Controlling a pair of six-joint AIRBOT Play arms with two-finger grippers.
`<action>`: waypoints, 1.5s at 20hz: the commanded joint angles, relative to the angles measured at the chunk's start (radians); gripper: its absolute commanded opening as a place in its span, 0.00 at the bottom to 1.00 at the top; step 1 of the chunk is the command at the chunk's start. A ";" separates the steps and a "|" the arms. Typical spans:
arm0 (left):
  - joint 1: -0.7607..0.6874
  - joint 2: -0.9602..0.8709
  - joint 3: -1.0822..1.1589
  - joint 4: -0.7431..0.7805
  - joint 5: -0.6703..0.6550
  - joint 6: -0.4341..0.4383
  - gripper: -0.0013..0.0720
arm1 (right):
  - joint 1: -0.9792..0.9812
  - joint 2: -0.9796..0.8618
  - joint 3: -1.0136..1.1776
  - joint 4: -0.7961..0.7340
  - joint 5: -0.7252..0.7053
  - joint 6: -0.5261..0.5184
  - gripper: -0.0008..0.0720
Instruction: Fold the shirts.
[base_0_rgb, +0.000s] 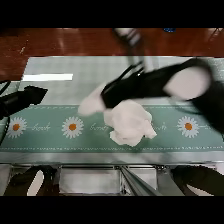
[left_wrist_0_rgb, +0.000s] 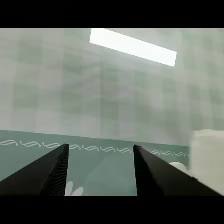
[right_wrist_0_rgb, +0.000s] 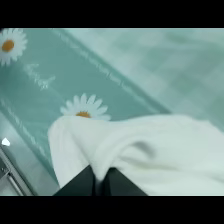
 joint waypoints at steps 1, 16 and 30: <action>0.001 0.000 0.000 -0.002 -0.043 0.002 0.70 | 0.151 -0.109 -0.094 0.017 -0.035 0.023 0.04; -0.227 -0.314 -0.016 -0.010 -0.211 0.067 0.70 | -0.568 0.508 -0.502 -0.378 0.196 0.252 0.57; -0.523 -0.885 0.071 -0.373 -0.330 0.305 0.04 | -0.921 0.822 -0.966 -0.041 0.260 0.235 0.56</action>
